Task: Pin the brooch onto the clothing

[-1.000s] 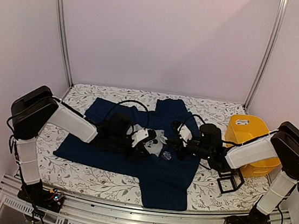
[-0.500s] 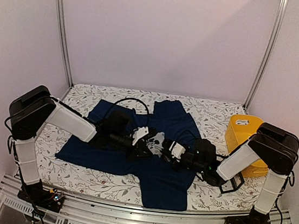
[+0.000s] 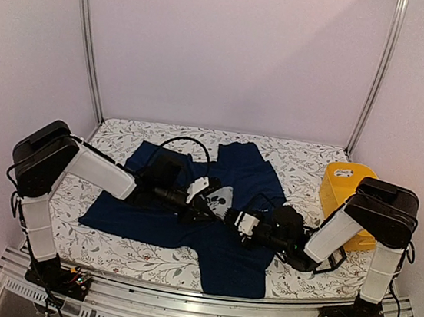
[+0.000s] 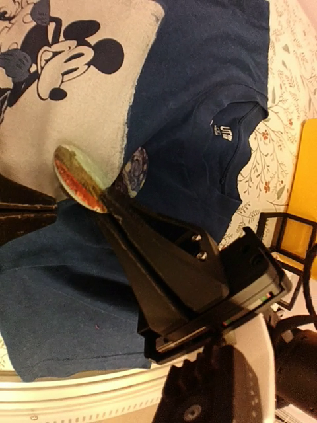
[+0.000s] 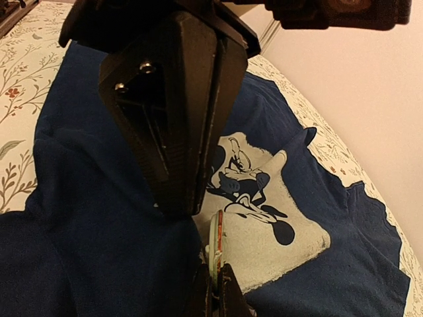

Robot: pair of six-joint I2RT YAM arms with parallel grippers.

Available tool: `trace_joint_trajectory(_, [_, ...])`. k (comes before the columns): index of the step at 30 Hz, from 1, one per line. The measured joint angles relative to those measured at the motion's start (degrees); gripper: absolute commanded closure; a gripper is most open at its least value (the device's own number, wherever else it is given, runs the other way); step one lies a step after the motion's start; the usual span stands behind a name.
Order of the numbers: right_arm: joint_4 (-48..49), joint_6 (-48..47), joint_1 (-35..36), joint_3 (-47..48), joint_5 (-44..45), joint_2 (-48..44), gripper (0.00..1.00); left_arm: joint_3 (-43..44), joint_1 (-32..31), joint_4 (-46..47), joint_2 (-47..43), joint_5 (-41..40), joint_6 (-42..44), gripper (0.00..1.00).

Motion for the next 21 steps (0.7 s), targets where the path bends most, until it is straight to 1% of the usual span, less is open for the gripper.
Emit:
trace_joint_trajectory(7, [0.09,0.42,0.83,-0.92,-0.07,-0.52,1.0,0.04,0.24,-0.04,0.04,0.2,-0.15,1.0])
trace_joint_trajectory(21, [-0.31,5.01,0.26,-2.49,1.22,-6.49,1.0,0.04,0.24,-0.44,0.04,-0.02,-0.13,1.0])
